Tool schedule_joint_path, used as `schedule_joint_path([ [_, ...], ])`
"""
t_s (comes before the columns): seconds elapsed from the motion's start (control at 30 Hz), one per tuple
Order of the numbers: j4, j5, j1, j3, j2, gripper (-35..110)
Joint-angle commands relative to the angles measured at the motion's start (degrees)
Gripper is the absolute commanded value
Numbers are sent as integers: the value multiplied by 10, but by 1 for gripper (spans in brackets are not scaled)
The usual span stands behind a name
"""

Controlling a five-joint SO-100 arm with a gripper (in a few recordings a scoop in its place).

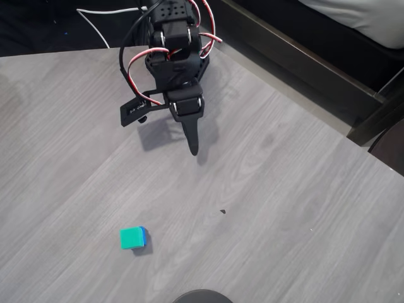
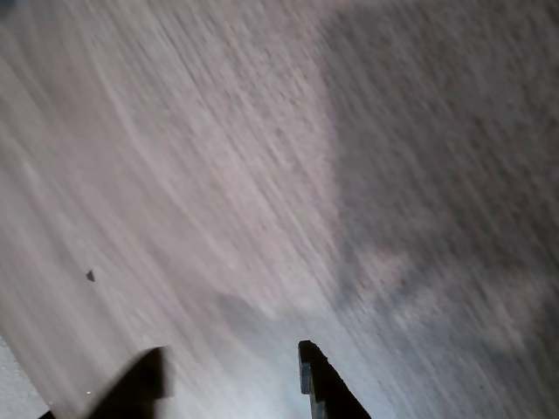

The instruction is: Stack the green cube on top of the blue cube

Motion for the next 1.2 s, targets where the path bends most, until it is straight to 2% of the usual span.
schedule_joint_path([
  [0.0,1,21,-6,1,16,0],
  [1.17,27,-4,-8,3,16,0],
])
